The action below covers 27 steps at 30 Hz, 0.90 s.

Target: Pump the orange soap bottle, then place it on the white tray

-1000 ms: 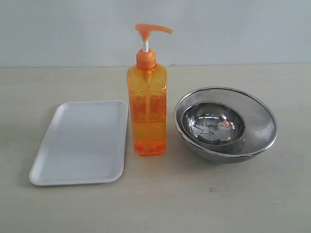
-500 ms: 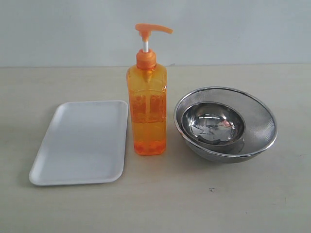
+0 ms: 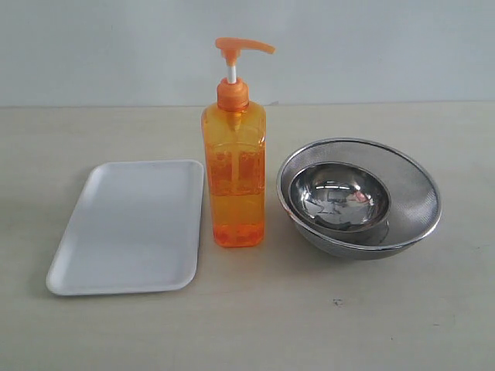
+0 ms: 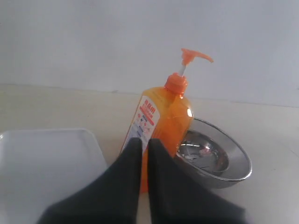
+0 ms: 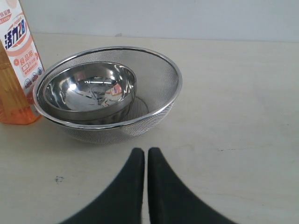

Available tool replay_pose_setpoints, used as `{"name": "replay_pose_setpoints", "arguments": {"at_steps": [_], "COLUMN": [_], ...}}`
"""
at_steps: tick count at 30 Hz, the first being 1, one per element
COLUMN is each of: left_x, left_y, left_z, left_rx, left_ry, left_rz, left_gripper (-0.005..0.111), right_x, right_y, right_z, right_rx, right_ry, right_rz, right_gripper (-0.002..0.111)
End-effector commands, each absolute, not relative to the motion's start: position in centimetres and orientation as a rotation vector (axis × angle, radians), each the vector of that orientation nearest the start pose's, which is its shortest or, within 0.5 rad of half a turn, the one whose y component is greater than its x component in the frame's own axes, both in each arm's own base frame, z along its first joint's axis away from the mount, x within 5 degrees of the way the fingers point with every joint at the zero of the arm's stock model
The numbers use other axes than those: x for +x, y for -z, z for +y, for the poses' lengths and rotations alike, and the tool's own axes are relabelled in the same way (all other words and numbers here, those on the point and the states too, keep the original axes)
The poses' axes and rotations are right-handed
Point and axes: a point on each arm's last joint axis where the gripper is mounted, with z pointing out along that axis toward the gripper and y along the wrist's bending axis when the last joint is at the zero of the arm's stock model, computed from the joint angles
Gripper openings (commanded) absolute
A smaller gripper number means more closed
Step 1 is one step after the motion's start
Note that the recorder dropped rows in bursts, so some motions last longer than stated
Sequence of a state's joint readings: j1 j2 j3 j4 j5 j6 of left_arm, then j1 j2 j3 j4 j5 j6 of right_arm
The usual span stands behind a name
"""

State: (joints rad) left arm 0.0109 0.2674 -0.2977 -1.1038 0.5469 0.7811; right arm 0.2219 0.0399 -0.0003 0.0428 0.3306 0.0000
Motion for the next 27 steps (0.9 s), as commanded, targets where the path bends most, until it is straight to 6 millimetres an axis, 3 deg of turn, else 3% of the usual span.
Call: {"name": "replay_pose_setpoints", "arguments": {"at_steps": [1,7,12,16,27], "left_x": [6.3,5.4,5.0,5.0,5.6], "left_y": [-27.3,-27.3,-28.5,-29.1,-28.1], "left_z": [-2.9,-1.0,0.3,0.1,-1.0], "left_rx": [-0.051,-0.301,-0.460,-0.375,-0.206], "left_ry": [0.519,0.422,0.406,0.411,0.545], "left_rz": [1.748,1.687,1.501,1.454,1.492], "left_gripper": [0.005,0.005,0.005,0.005,0.005], "right_x": [5.4,5.4,5.4,5.4,5.4], "right_y": [-18.2,-18.2,-18.2,-18.2,-18.2], "right_z": [1.3,1.3,1.3,1.3,1.3], "right_rx": [-0.170,-0.172,-0.175,-0.175,-0.175], "right_ry": [-0.197,-0.195,-0.190,-0.190,-0.190], "right_rz": [1.834,1.836,1.836,1.836,1.836], "right_gripper": [0.000,0.000,0.000,0.000,0.000]}}
